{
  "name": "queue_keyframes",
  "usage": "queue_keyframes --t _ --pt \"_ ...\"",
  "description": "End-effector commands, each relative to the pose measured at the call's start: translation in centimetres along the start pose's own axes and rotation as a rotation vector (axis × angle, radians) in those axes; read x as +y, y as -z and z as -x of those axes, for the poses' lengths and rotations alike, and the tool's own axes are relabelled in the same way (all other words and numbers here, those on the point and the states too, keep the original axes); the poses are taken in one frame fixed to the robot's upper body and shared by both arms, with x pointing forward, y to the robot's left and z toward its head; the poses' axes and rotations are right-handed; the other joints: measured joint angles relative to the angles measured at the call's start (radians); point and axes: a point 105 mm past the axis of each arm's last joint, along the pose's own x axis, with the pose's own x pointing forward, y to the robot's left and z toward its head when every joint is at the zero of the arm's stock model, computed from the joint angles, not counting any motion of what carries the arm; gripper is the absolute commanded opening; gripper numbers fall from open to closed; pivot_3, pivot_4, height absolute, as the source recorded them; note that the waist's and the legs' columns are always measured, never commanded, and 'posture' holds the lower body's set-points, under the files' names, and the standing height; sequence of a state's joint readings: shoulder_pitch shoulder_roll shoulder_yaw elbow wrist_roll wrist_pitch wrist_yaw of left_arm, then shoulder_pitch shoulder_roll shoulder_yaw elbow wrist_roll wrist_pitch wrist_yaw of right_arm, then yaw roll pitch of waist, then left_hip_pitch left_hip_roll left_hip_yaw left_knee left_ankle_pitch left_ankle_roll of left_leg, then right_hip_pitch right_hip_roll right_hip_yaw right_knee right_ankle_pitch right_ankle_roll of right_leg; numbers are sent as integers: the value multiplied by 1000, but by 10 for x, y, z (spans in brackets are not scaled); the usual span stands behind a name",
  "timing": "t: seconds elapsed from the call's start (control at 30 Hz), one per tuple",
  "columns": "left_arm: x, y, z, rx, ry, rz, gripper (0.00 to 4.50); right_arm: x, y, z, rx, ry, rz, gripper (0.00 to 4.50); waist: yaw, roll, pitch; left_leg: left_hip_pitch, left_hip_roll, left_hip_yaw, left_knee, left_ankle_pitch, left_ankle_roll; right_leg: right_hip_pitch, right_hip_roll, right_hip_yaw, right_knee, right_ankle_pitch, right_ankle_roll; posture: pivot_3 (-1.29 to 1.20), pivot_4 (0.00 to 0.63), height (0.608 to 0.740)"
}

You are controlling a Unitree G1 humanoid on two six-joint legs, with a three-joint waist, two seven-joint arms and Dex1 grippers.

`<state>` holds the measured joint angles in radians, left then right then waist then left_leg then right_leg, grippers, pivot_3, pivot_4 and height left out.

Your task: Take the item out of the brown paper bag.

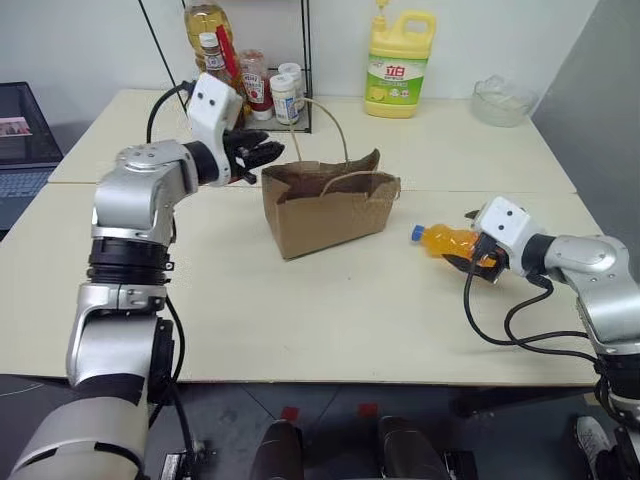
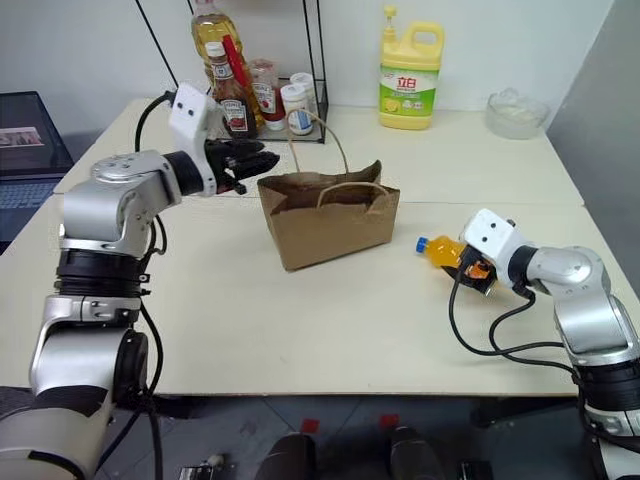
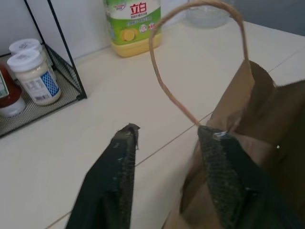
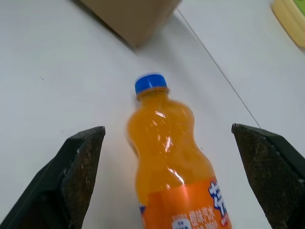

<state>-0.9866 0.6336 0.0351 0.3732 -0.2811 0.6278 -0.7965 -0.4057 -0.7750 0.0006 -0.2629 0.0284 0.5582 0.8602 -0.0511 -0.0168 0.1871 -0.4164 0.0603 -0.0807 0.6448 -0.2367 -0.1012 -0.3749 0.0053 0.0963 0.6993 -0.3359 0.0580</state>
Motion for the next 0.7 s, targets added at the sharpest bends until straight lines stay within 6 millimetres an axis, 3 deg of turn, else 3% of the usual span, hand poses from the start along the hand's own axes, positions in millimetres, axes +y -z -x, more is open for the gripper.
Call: queue_keyframes --t 0.03,0.1,0.17,0.23,0.3,0.4,0.6,0.7 --pt "15 -6 22 -37 -44 4 3310 -1 -16 13 -70 71 -20 4500 0 0 0 0 0 0 0 0 0 0 0 0 0 0 0 0 150 740" --pt "24 7 35 -10 -95 -29 3937 1 -19 18 -96 107 -55 4500 1 0 0 0 0 0 0 0 0 0 0 0 0 0 0 0 150 740" --pt "33 36 54 59 -196 -90 4489 5 -21 24 -130 175 -102 4500 -3 1 -1 0 0 0 0 0 0 0 0 0 1 0 0 0 150 740" --pt "28 66 70 92 -267 -42 4489 10 -21 28 -163 257 -127 4500 -5 2 -1 2 1 0 -2 0 0 0 0 1 0 0 0 0 150 740" --pt "15 93 81 124 -297 -12 4489 12 -22 32 -197 345 -174 4500 -2 2 -1 1 2 0 -2 0 0 0 0 0 1 0 -1 0 150 740" --pt "-30 140 93 176 -318 31 4489 32 -11 31 -197 445 -301 4500 6 0 -2 1 2 0 0 -1 1 0 0 1 2 0 -1 0 150 740" --pt "-85 165 95 153 -376 169 4489 66 16 28 -110 547 -481 4500 34 0 -6 3 1 -1 0 -2 4 3 0 0 3 0 0 0 150 740" --pt "-101 181 96 179 -407 213 4489 76 25 28 -79 573 -525 4500 29 0 -6 8 1 1 -1 -2 4 7 0 2 2 0 0 0 150 740"
